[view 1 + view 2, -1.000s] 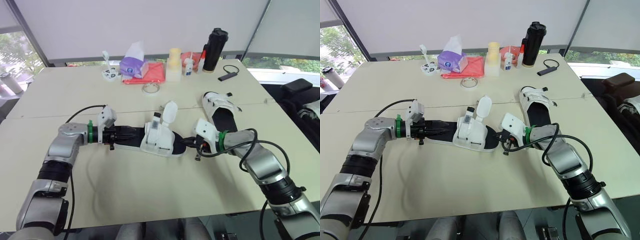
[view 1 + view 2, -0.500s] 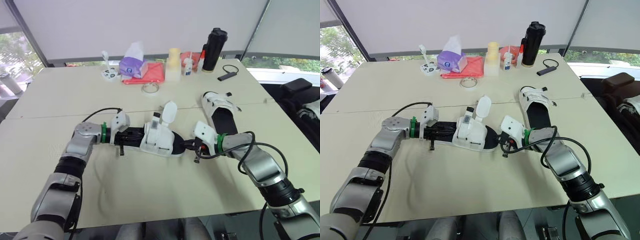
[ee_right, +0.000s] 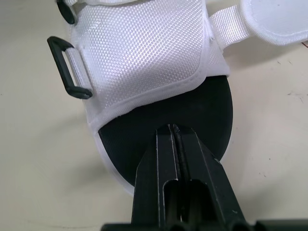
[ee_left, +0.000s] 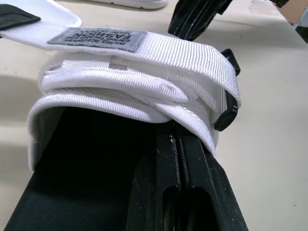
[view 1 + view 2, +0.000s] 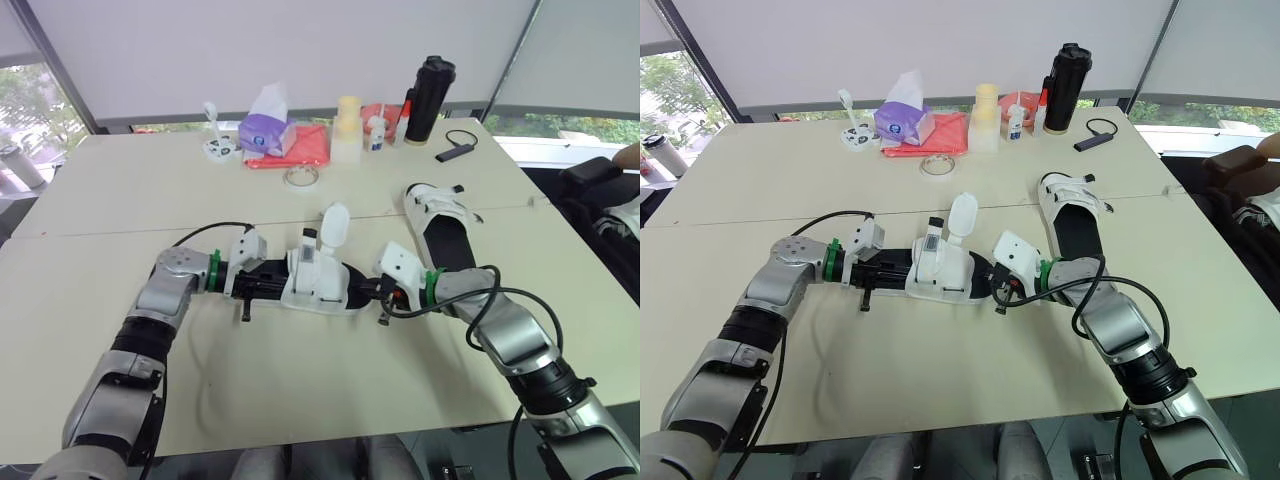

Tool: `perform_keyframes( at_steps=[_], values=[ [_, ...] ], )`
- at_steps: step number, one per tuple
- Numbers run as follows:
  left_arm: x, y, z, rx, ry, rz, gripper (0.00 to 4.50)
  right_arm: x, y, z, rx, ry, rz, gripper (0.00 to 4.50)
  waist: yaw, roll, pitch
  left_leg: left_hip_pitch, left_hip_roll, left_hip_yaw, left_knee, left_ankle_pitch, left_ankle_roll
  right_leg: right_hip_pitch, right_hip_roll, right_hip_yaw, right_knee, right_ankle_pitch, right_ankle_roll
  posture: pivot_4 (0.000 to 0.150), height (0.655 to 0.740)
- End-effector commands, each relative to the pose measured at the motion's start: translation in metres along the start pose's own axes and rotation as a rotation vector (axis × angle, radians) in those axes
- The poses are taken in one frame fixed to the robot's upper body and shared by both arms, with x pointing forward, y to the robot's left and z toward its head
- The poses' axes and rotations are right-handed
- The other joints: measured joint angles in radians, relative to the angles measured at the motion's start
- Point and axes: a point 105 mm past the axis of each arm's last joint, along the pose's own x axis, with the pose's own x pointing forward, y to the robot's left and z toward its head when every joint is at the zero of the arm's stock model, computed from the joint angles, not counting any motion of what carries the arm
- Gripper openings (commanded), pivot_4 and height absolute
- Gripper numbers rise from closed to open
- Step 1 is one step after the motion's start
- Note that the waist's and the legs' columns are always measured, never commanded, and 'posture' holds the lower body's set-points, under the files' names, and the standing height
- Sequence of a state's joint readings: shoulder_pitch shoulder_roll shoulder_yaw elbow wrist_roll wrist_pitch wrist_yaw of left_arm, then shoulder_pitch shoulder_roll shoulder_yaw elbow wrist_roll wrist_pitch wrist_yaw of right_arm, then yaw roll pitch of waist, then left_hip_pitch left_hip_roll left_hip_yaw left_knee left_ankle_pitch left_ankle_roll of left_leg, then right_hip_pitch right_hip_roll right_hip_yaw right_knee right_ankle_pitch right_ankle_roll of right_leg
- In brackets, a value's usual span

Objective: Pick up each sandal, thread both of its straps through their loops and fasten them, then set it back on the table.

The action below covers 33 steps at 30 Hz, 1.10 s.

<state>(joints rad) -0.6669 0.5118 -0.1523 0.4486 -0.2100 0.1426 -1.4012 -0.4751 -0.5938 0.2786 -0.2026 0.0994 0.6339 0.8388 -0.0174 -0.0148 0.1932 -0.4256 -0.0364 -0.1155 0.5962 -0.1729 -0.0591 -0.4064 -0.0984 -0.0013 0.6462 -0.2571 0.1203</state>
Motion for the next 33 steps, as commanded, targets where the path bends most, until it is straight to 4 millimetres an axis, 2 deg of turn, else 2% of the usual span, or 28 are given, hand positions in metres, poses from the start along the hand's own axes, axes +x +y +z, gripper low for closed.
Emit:
perform_keyframes(
  at_steps=[1, 10, 14, 20, 22, 26, 33],
  values=[
    [-0.004, -0.008, 0.01, 0.01, -0.027, -0.026, 0.04, 0.002, -0.001, 0.013, -0.037, -0.038, -0.008, 0.0, -0.001, 0.0, 0.0, 0.0, 0.0, 0.0, 0.0, 0.0, 0.0, 0.0, 0.0, 0.0, 0.0, 0.0, 0.0, 0.15, 0.74],
    [-0.004, -0.013, 0.007, -0.004, -0.018, -0.023, 0.04, 0.003, -0.002, 0.013, -0.041, -0.037, -0.007, 0.0, 0.002, 0.0, 0.0, 0.0, 0.0, 0.0, 0.0, 0.0, 0.0, 0.0, 0.0, 0.0, 0.0, 0.0, 0.0, 0.15, 0.74],
    [-0.007, -0.009, 0.004, -0.005, -0.001, 0.001, 0.04, 0.002, -0.002, 0.01, -0.04, -0.028, -0.009, 0.0, 0.0, 0.0, 0.0, 0.0, 0.0, 0.0, 0.0, 0.0, 0.0, 0.0, 0.0, 0.0, 0.0, 0.0, 0.0, 0.15, 0.74],
    [-0.023, 0.004, 0.006, -0.027, -0.008, 0.083, 0.04, 0.001, -0.001, 0.006, -0.028, -0.021, -0.016, 0.0, 0.0, 0.0, 0.0, 0.0, 0.0, 0.0, 0.0, 0.0, 0.0, 0.0, 0.0, 0.0, 0.0, 0.0, 0.0, 0.15, 0.74],
    [-0.043, 0.013, 0.02, -0.101, -0.071, 0.144, 0.04, 0.002, 0.0, 0.0, -0.024, -0.006, -0.02, 0.0, 0.0, 0.0, 0.0, 0.0, 0.0, 0.0, 0.0, 0.0, 0.0, 0.0, 0.0, 0.0, 0.0, 0.0, 0.0, 0.15, 0.74],
    [-0.061, 0.022, 0.034, -0.186, -0.121, 0.197, 0.04, 0.004, 0.001, -0.002, -0.022, 0.0, -0.019, 0.0, -0.002, 0.0, 0.0, 0.0, 0.0, 0.0, 0.0, 0.0, 0.0, 0.0, 0.0, 0.0, 0.0, 0.0, 0.0, 0.15, 0.74],
    [-0.063, 0.046, 0.064, -0.344, -0.282, 0.233, 0.04, 0.005, 0.002, 0.0, -0.033, -0.003, -0.013, 0.0, 0.001, 0.0, 0.0, 0.0, 0.0, 0.0, 0.0, 0.0, 0.0, 0.001, 0.0, -0.001, 0.0, 0.0, 0.0, 0.15, 0.74]
  ],
)
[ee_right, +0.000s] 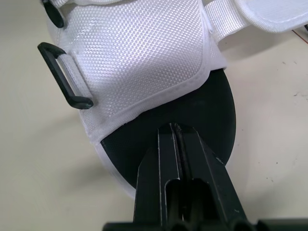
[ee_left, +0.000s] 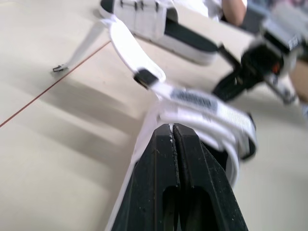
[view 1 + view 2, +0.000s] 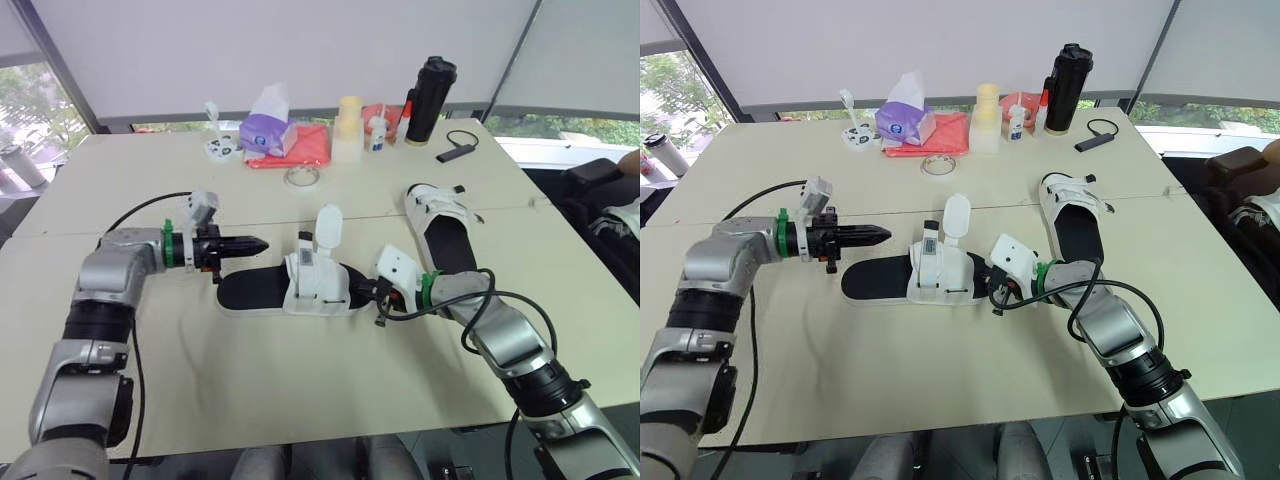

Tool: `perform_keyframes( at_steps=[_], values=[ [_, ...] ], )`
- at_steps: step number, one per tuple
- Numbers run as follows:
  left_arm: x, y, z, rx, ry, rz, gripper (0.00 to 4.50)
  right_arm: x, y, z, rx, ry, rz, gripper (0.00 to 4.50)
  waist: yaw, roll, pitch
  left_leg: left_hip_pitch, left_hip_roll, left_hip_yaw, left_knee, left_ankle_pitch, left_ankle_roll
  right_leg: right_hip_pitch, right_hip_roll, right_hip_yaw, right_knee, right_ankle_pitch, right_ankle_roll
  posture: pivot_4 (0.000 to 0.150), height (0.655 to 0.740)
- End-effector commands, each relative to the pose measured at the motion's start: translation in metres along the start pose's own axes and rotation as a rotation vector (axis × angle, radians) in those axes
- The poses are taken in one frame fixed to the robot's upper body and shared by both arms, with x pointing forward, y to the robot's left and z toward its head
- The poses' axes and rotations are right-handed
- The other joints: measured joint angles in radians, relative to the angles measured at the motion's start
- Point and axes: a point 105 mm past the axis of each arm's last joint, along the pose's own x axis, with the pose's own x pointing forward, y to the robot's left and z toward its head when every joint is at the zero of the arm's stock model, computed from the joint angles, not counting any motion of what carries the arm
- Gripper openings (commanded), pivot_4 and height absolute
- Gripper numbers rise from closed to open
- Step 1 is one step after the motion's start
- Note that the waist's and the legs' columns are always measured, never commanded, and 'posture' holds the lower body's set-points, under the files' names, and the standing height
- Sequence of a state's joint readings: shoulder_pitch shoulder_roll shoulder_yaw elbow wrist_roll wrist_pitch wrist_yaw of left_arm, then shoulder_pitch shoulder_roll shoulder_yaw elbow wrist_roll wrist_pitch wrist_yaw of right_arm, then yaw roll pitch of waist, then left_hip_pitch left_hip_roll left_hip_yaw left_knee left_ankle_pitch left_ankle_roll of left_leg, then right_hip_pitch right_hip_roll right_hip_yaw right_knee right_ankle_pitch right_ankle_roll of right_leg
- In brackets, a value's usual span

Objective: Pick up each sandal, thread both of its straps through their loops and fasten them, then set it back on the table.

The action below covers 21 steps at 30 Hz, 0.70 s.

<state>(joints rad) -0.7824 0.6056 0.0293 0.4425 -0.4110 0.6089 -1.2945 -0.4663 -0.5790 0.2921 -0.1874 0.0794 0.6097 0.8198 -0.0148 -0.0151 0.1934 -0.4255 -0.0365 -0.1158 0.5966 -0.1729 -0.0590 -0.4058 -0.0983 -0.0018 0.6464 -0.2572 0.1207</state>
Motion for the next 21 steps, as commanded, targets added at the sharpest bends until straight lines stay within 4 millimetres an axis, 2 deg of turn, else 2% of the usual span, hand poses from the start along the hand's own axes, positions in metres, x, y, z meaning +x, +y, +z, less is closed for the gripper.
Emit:
perform_keyframes(
  at_steps=[1, 2, 9, 14, 16, 18, 21],
  values=[
    [0.003, 0.007, 0.032, -0.042, -0.125, 0.02, 0.56, 0.001, 0.0, 0.004, -0.026, -0.006, -0.002, 0.0, -0.003, 0.0, 0.0, 0.0, 0.0, 0.0, 0.0, 0.0, 0.0, 0.0, 0.0, 0.0, 0.0, 0.0, 0.0, 0.15, 0.74],
    [0.007, 0.01, 0.036, -0.058, -0.143, 0.028, 0.85, 0.001, 0.0, 0.004, -0.027, -0.007, -0.002, 0.0, -0.002, 0.0, 0.0, 0.0, 0.0, 0.0, 0.0, 0.0, 0.0, 0.0, 0.0, 0.0, 0.0, 0.0, 0.0, 0.15, 0.74],
    [0.052, 0.022, 0.046, -0.101, -0.175, 0.038, 4.44, 0.003, 0.001, 0.005, -0.033, -0.007, -0.008, 0.0, -0.003, 0.0, 0.0, 0.0, 0.0, 0.0, 0.0, 0.0, 0.0, 0.0, 0.0, 0.0, 0.0, 0.0, 0.0, 0.15, 0.74],
    [0.071, 0.027, 0.033, -0.137, -0.133, 0.052, 4.44, 0.004, 0.001, 0.006, -0.034, -0.01, -0.01, 0.0, -0.006, 0.0, 0.0, 0.0, 0.0, 0.0, 0.0, 0.0, 0.0, 0.0, 0.0, 0.0, 0.001, 0.0, 0.001, 0.15, 0.74],
    [0.077, 0.028, 0.034, -0.144, -0.15, 0.055, 4.44, 0.004, 0.003, 0.006, -0.037, -0.01, -0.005, 0.0, -0.005, 0.0, 0.0, 0.0, 0.0, 0.0, 0.0, 0.0, 0.0, 0.0, 0.0, 0.0, 0.001, 0.0, 0.001, 0.15, 0.74],
    [0.081, 0.021, 0.038, -0.127, -0.156, 0.003, 4.44, 0.005, 0.004, 0.007, -0.042, -0.009, -0.002, 0.0, -0.004, -0.001, 0.0, 0.0, 0.0, 0.0, 0.0, 0.0, 0.0, 0.0, 0.0, 0.0, 0.001, 0.0, 0.001, 0.15, 0.74],
    [0.083, 0.018, 0.033, -0.06, -0.111, -0.01, 4.44, 0.005, 0.004, 0.008, -0.043, -0.012, -0.001, 0.0, -0.006, -0.001, 0.0, 0.0, 0.0, 0.0, 0.0, 0.0, 0.0, 0.0, 0.0, 0.0, 0.001, 0.0, 0.001, 0.15, 0.74]
  ],
)
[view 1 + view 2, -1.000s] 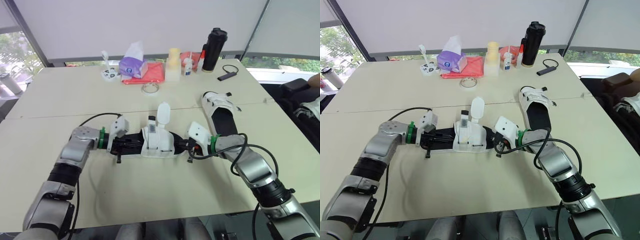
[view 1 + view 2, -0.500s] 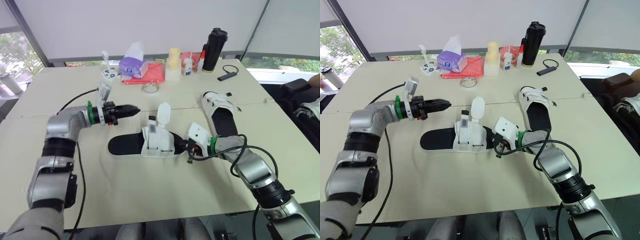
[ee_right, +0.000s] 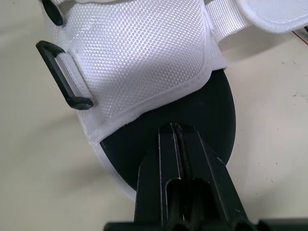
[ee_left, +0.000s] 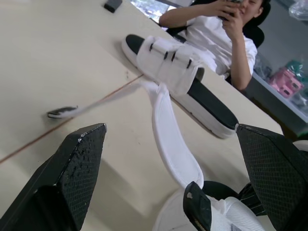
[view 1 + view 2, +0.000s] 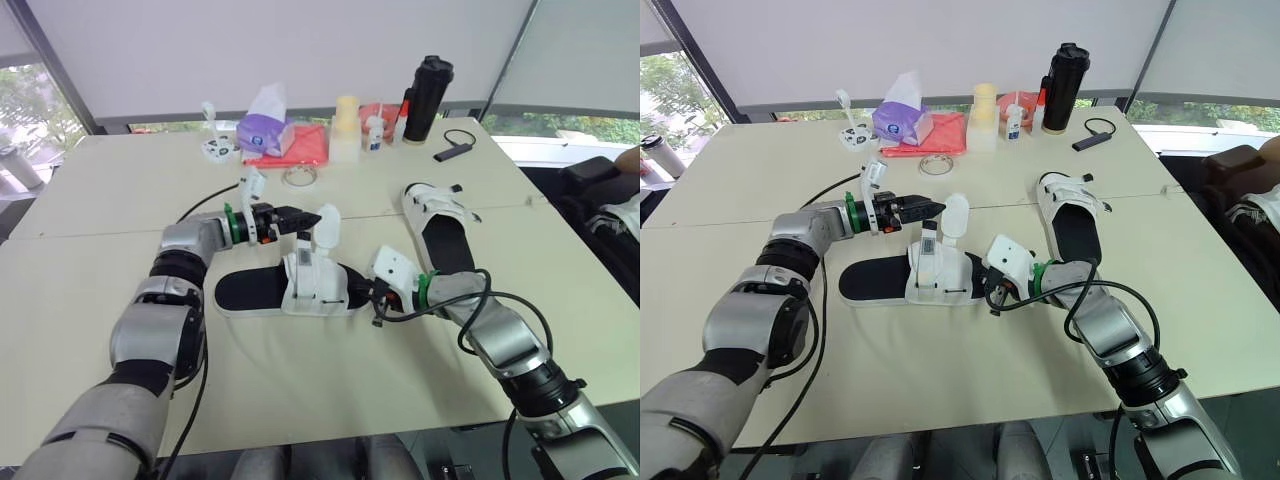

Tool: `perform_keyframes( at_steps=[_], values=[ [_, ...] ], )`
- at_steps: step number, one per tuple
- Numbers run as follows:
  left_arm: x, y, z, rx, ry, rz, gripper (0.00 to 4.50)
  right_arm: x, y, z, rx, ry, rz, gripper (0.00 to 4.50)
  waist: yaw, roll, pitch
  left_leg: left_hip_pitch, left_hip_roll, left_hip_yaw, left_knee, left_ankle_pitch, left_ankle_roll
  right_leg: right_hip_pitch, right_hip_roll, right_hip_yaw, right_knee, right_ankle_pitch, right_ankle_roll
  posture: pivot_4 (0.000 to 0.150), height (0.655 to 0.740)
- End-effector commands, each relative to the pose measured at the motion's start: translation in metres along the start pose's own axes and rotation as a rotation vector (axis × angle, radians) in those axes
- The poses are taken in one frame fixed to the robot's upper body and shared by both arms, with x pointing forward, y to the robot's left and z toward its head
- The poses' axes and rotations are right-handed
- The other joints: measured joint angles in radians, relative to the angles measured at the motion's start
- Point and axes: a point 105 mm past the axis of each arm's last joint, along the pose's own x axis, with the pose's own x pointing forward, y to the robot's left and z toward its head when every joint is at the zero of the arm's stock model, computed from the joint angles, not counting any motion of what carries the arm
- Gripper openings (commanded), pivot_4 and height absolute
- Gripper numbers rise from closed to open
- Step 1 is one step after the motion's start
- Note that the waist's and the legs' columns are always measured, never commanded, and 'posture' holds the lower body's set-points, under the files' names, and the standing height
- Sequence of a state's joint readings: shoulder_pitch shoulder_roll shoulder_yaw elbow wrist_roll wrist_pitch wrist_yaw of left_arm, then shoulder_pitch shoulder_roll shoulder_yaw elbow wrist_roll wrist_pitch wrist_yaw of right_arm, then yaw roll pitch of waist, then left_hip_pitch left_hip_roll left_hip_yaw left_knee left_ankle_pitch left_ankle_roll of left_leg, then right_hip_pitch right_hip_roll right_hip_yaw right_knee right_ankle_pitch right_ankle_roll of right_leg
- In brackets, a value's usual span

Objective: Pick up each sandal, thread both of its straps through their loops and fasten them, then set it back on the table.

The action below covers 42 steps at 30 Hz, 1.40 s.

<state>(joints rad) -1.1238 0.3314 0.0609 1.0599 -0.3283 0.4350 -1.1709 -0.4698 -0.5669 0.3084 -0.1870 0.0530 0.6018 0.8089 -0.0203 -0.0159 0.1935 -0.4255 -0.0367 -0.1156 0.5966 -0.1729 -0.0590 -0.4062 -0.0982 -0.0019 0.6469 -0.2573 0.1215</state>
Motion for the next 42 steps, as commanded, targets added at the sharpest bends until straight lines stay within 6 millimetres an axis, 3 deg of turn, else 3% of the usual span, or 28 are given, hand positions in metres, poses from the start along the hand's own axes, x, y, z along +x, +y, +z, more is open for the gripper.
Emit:
perform_keyframes(
  at_steps=[1, 9, 13, 26, 38, 42],
  values=[
    [0.002, -0.009, 0.019, 0.142, -0.001, -0.034, 4.44, 0.002, 0.003, 0.008, -0.021, -0.018, 0.007, 0.0, -0.001, 0.0, 0.0, 0.0, 0.0, 0.0, 0.0, 0.0, 0.0, 0.0, 0.0, 0.0, 0.0, 0.0, 0.0, 0.15, 0.74],
    [-0.008, 0.0, 0.011, 0.206, 0.033, -0.002, 4.44, 0.002, 0.004, 0.009, -0.026, -0.021, 0.016, 0.0, 0.0, 0.0, 0.0, 0.0, 0.0, 0.0, 0.0, 0.0, 0.0, 0.0, 0.0, 0.0, 0.0, 0.0, 0.0, 0.15, 0.74],
    [-0.022, 0.01, -0.003, 0.261, 0.097, 0.041, 4.44, 0.003, 0.004, 0.01, -0.031, -0.021, 0.024, 0.0, -0.002, 0.0, 0.0, 0.0, 0.0, 0.0, 0.0, 0.0, 0.0, 0.0, 0.0, 0.0, 0.0, 0.0, 0.0, 0.15, 0.74],
    [-0.024, 0.022, -0.024, 0.288, 0.148, 0.105, 4.44, 0.002, 0.006, 0.009, -0.027, -0.018, 0.028, 0.0, 0.002, 0.0, 0.0, 0.0, 0.0, 0.0, 0.0, 0.0, 0.0, 0.0, 0.0, 0.0, 0.0, 0.0, 0.0, 0.15, 0.74],
    [-0.016, 0.021, -0.005, 0.335, 0.119, 0.126, 4.44, 0.001, 0.005, 0.01, -0.029, -0.018, 0.026, 0.0, 0.002, 0.0, 0.0, 0.0, 0.0, 0.0, 0.0, 0.0, 0.0, 0.0, 0.0, 0.0, 0.0, 0.0, 0.0, 0.15, 0.74],
    [-0.015, 0.022, 0.016, 0.347, 0.07, 0.165, 4.44, 0.001, 0.004, 0.01, -0.029, -0.018, 0.023, 0.0, 0.002, 0.0, 0.0, 0.0, 0.0, 0.0, 0.0, 0.0, 0.0, 0.0, 0.0, 0.0, 0.0, 0.0, 0.0, 0.15, 0.74]
  ],
)
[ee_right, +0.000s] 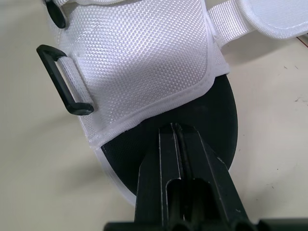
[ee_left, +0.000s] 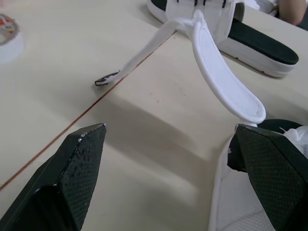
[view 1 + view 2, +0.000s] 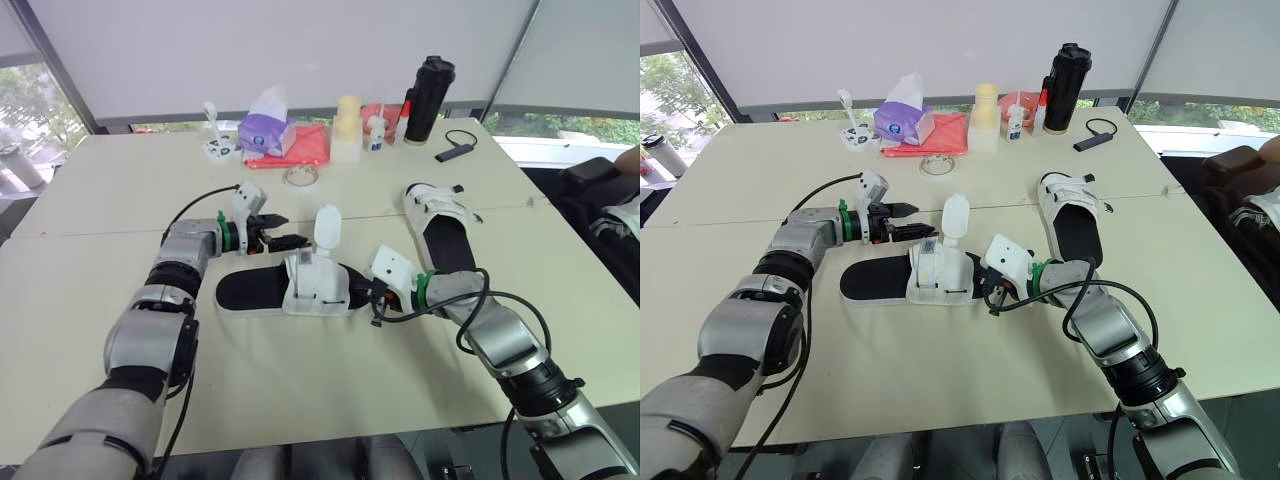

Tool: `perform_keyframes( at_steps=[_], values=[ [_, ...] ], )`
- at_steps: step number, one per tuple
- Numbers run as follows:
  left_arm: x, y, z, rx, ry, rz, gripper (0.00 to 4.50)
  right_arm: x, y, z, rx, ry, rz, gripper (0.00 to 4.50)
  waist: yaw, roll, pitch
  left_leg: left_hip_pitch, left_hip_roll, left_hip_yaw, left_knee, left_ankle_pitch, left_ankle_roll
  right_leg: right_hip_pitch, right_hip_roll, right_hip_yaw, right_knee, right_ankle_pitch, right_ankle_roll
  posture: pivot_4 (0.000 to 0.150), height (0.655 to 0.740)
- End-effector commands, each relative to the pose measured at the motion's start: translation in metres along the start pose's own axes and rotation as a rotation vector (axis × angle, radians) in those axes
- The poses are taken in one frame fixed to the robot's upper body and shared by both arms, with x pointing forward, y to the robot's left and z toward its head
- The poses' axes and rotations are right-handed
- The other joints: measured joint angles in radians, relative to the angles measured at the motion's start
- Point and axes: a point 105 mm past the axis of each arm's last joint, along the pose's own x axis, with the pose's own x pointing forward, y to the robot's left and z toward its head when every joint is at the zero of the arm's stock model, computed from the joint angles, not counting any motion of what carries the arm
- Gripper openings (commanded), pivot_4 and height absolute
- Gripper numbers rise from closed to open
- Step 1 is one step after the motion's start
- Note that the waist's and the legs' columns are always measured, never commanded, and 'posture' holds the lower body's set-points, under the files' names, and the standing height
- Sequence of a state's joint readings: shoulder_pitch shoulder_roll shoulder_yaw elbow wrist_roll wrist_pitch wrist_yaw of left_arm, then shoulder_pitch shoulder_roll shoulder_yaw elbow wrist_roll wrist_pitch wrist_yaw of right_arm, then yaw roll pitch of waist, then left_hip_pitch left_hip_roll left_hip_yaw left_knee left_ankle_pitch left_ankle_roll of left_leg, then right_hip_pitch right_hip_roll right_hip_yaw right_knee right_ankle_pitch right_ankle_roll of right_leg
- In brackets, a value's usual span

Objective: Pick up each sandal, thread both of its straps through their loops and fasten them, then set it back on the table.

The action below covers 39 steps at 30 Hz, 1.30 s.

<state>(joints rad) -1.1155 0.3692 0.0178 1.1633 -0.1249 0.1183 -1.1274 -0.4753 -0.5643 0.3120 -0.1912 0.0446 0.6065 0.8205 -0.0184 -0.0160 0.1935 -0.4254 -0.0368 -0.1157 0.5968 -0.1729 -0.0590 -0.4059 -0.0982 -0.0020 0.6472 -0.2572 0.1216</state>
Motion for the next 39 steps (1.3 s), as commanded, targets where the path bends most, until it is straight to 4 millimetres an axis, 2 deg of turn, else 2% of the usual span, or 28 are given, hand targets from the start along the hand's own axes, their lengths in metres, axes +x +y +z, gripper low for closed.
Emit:
perform_keyframes(
  at_steps=[1, 10, 14, 20, 25, 31, 35, 39],
  values=[
    [0.0, 0.004, 0.033, 0.032, -0.078, 0.023, 4.44, 0.001, 0.003, 0.008, -0.02, -0.019, 0.013, 0.0, 0.0, 0.0, 0.0, 0.0, 0.0, 0.0, 0.0, 0.0, 0.0, 0.0, 0.0, 0.0, 0.0, 0.0, 0.0, 0.15, 0.74],
    [0.007, -0.004, 0.051, -0.197, -0.201, -0.048, 4.44, 0.002, 0.003, 0.008, -0.018, -0.021, 0.011, 0.0, -0.002, 0.0, 0.0, 0.0, 0.0, 0.0, 0.0, 0.0, 0.0, 0.0, 0.0, 0.0, 0.0, 0.0, 0.001, 0.15, 0.74],
    [0.013, -0.012, 0.043, -0.353, -0.2, -0.109, 4.44, 0.002, 0.005, 0.008, -0.017, -0.02, 0.01, 0.0, -0.003, 0.0, 0.0, 0.0, 0.0, 0.0, 0.0, 0.0, 0.0, 0.0, 0.0, 0.0, 0.0, 0.0, 0.001, 0.15, 0.74],
    [0.027, -0.027, 0.033, -0.472, -0.18, -0.171, 4.44, 0.002, 0.005, 0.008, -0.018, -0.019, 0.01, 0.0, -0.002, 0.0, 0.0, 0.0, 0.0, 0.0, 0.0, 0.0, 0.0, 0.0, 0.0, 0.0, 0.0, 0.0, 0.001, 0.15, 0.74],
    [0.043, -0.041, 0.026, -0.483, -0.126, -0.213, 4.44, 0.002, 0.006, 0.008, -0.019, -0.019, 0.01, 0.0, -0.002, 0.0, 0.0, 0.0, 0.0, 0.0, 0.0, 0.0, 0.0, 0.0, 0.0, 0.0, 0.0, 0.0, 0.001, 0.15, 0.74],
    [0.055, -0.05, 0.026, -0.467, -0.113, -0.222, 4.44, 0.002, 0.007, 0.008, -0.017, -0.02, 0.007, 0.0, -0.002, 0.0, 0.0, 0.0, 0.0, 0.0, 0.0, 0.0, 0.0, 0.0, 0.0, 0.0, 0.0, 0.0, 0.001, 0.15, 0.74],
    [0.057, -0.054, 0.044, -0.427, -0.21, -0.259, 4.44, 0.001, 0.006, 0.007, -0.014, -0.018, -0.001, 0.0, 0.003, 0.0, 0.0, 0.0, 0.0, 0.0, 0.0, 0.0, 0.0, 0.0, 0.0, 0.0, 0.0, 0.0, 0.001, 0.15, 0.74],
    [0.053, -0.056, 0.049, -0.446, -0.241, -0.303, 4.44, 0.001, 0.006, 0.007, -0.012, -0.02, -0.002, 0.0, 0.001, 0.0, 0.0, 0.0, 0.0, 0.0, 0.0, 0.0, 0.0, 0.0, 0.0, 0.0, 0.0, 0.0, 0.001, 0.15, 0.74]
  ],
)
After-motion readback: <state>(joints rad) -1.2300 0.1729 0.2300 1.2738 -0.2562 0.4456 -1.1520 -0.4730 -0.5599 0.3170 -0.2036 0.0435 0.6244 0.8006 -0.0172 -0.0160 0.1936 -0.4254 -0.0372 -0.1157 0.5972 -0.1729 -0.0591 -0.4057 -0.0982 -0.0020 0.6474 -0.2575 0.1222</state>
